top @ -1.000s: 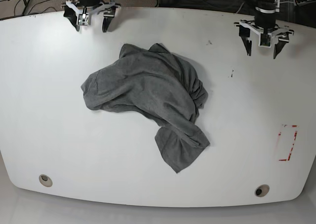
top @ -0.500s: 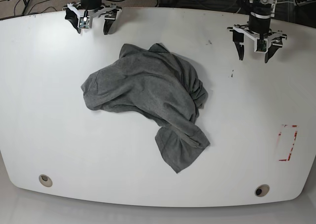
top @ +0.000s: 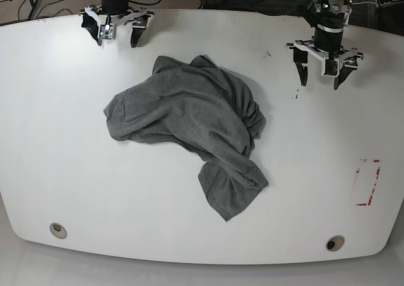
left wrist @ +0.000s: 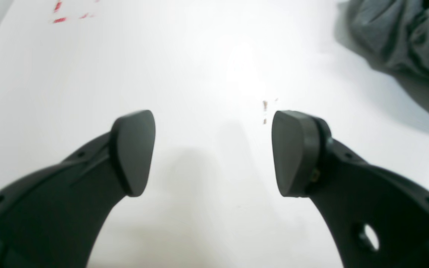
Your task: Fold the T-shirt properly
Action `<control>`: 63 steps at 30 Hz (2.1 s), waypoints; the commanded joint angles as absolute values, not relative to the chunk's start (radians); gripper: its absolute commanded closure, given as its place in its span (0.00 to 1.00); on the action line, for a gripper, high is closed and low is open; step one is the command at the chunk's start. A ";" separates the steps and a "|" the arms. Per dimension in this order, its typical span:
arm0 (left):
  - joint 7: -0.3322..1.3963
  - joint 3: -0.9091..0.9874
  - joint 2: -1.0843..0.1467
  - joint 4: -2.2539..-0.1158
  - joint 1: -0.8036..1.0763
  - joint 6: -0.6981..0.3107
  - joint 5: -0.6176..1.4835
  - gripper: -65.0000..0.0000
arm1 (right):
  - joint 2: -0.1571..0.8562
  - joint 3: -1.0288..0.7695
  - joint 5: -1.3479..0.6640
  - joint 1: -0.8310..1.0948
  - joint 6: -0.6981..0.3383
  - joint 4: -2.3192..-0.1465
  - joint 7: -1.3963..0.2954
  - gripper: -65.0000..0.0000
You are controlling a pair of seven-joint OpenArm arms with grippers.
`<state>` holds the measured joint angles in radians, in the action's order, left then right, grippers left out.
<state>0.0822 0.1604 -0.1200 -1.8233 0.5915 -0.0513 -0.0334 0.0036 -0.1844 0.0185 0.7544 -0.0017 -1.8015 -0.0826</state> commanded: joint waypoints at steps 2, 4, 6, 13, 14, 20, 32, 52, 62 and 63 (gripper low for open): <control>0.048 0.147 -0.127 -1.842 0.568 -0.041 -0.041 0.31 | 0.013 -0.192 0.011 0.739 0.000 -1.823 -0.066 0.20; 0.050 0.119 -0.128 -1.840 0.521 -0.028 -0.061 0.31 | 0.015 -0.192 -0.004 0.695 0.000 -1.848 -0.088 0.20; 0.050 0.103 -0.130 -1.836 0.502 -0.025 -0.064 0.31 | 0.020 -0.192 -0.011 0.676 0.000 -1.855 -0.091 0.20; 0.052 0.084 -0.130 -1.805 0.456 -0.009 -0.058 0.30 | 0.038 -0.178 -0.025 0.618 -0.003 -1.875 -0.153 0.20; 0.054 0.089 -0.128 -1.788 0.450 -0.007 -0.051 0.30 | 0.043 -0.172 -0.017 0.610 -0.005 -1.877 -0.182 0.20; 0.060 0.104 -0.124 -1.764 0.432 -0.012 -0.044 0.30 | 0.046 -0.144 -0.011 0.603 -0.010 -1.873 -0.233 0.20; 0.080 0.130 -0.114 -1.728 0.416 -0.026 0.109 0.30 | 0.064 -0.072 -0.011 0.615 -0.007 -1.878 -0.236 0.20; 0.101 0.141 -0.109 -1.869 0.435 -0.028 0.114 0.31 | 0.021 -0.083 -0.016 0.575 -0.003 -1.884 -0.226 0.20; 0.144 0.169 -0.092 -1.939 0.368 -0.024 0.060 0.32 | -0.031 -0.065 -0.017 0.463 -0.002 -1.946 -0.402 0.20; 0.145 0.169 -0.089 -1.935 0.364 -0.024 0.060 0.32 | -0.032 -0.060 -0.017 0.457 0.000 -1.947 -0.412 0.20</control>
